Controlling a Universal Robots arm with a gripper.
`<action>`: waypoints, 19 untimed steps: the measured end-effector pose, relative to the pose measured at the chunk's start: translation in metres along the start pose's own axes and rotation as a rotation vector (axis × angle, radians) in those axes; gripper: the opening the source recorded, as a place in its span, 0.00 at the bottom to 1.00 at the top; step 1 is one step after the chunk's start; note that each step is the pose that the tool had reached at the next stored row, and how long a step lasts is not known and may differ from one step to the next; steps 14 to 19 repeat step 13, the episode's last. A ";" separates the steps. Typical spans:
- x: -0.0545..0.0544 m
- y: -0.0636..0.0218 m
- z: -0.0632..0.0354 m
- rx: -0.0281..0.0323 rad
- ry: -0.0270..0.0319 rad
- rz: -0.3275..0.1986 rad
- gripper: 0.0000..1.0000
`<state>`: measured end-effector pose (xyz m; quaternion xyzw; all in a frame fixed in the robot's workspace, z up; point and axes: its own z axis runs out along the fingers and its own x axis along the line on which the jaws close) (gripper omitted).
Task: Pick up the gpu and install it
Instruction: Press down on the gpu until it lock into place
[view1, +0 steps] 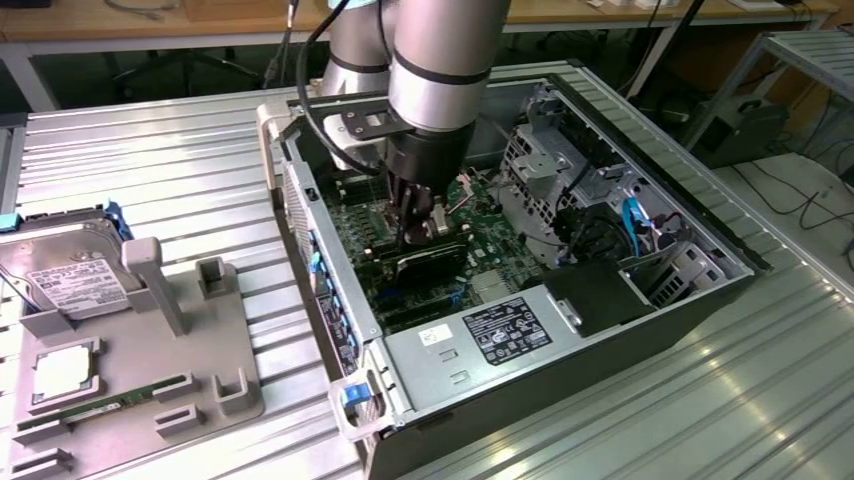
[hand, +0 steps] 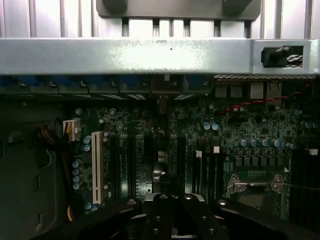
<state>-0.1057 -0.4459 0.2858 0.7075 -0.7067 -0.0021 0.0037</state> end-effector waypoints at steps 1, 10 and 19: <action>0.000 -0.0018 0.0001 0.0000 0.0000 0.000 0.11; 0.000 -0.0085 0.0004 0.0000 0.0001 0.000 0.11; 0.000 -0.0085 0.0003 0.0000 0.0001 0.000 0.11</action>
